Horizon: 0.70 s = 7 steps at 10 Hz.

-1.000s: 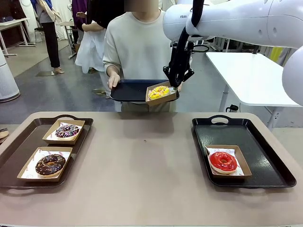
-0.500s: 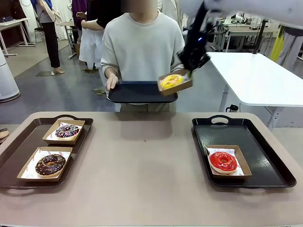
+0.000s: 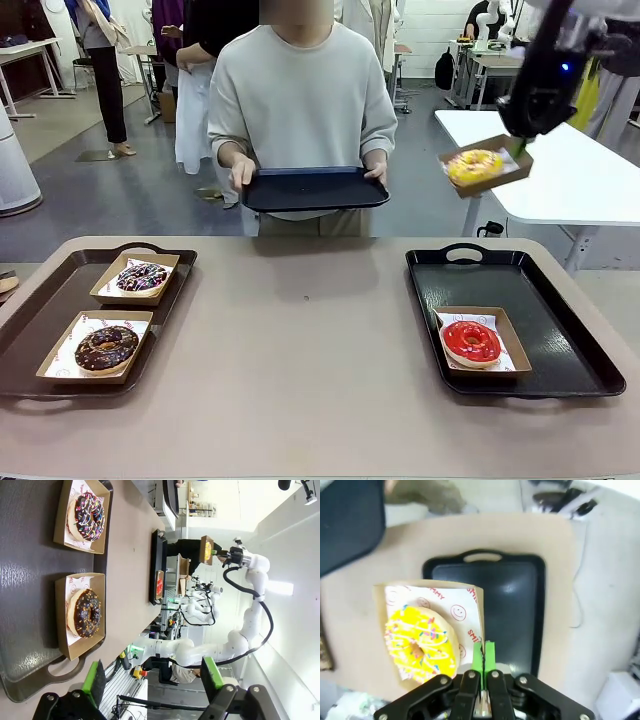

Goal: Individually package the donuts and arrange them on the tray.
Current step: Place the picked Paper togo box on the Handle tray.

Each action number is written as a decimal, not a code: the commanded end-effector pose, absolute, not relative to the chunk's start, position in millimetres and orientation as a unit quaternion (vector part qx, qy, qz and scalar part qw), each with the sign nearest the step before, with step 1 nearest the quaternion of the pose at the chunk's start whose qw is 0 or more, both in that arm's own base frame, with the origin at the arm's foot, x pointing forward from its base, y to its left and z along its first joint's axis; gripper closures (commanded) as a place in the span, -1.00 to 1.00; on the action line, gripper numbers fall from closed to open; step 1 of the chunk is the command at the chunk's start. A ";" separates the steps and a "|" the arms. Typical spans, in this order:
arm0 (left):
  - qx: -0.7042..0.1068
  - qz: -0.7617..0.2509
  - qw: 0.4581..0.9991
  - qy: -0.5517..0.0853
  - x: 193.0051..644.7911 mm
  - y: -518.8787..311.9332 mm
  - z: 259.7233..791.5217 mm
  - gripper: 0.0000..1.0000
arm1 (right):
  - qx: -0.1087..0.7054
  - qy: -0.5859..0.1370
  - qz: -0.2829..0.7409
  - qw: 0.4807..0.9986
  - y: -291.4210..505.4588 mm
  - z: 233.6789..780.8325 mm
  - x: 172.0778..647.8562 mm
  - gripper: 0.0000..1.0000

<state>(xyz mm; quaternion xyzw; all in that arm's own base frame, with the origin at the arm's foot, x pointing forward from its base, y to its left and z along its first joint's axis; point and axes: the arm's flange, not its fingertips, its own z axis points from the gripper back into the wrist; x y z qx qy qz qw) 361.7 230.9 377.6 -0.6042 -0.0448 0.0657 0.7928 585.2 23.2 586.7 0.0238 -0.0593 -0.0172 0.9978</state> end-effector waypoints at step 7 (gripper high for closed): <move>-0.604 0.065 0.793 -0.047 361.0 231.1 379.3 -1.00 | 0.039 -0.030 -0.021 0.999 -8.5 438.4 619.3 0.97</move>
